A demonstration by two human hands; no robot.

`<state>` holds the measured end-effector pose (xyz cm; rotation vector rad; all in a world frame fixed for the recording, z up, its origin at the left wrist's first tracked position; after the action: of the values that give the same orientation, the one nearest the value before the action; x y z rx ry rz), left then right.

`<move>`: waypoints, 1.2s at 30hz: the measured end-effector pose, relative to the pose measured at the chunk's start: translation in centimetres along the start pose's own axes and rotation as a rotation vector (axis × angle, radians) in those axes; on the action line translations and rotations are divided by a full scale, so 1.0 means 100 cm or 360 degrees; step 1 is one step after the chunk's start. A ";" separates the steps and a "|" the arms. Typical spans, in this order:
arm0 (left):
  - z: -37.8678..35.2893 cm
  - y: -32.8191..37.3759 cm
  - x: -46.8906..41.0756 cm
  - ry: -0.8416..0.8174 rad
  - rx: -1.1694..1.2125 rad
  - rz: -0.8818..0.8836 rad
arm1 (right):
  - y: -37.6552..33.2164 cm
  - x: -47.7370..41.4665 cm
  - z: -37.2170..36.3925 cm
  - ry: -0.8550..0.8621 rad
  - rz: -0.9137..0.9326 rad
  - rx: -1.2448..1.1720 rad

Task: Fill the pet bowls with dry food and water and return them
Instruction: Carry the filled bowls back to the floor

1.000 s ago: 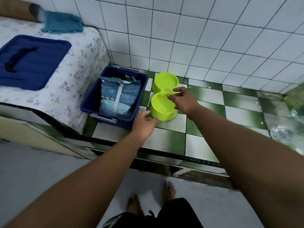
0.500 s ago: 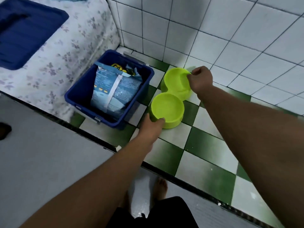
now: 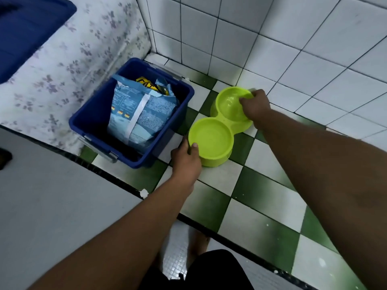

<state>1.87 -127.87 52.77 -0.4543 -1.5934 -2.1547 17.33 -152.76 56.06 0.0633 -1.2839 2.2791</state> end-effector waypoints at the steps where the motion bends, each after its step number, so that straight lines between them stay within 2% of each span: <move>1: 0.000 -0.001 -0.001 0.0008 -0.0017 -0.0015 | 0.003 0.002 0.003 0.0024 -0.0014 -0.0018; 5: 0.008 -0.007 -0.002 0.0045 -0.0037 -0.0011 | 0.018 0.019 0.013 0.0108 -0.0077 -0.0004; 9: 0.017 -0.013 -0.005 -0.0062 -0.0022 -0.0011 | 0.038 0.046 0.026 0.0229 -0.0196 -0.0069; 21: 0.062 -0.014 0.020 -0.0260 0.0025 -0.0240 | 0.062 0.170 0.053 0.0668 -0.0261 -0.0354; 28: 0.081 -0.016 0.041 -0.0322 0.0060 -0.0280 | 0.091 0.237 0.061 0.0701 -0.0354 -0.0641; 33: 0.097 -0.019 0.062 -0.0336 -0.0053 -0.0369 | 0.109 0.283 0.056 0.0572 -0.0394 -0.0887; 36: 0.112 -0.024 0.079 -0.0238 -0.0168 -0.0447 | 0.112 0.310 0.052 0.0476 -0.0366 -0.0982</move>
<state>-6.02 -117.67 57.96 -0.4565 -1.7161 -2.4748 -15.69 -148.82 58.95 -0.3176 -1.6504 1.5530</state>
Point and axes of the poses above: each hand's wrist, its own x-axis away from the middle knuckle, its own z-axis out of the back of the hand, y = z × x, the point moved 8 cm from there along -x, towards the middle knuckle, and after that the axes turned 5 degrees about -x, right-handed, at the moved point
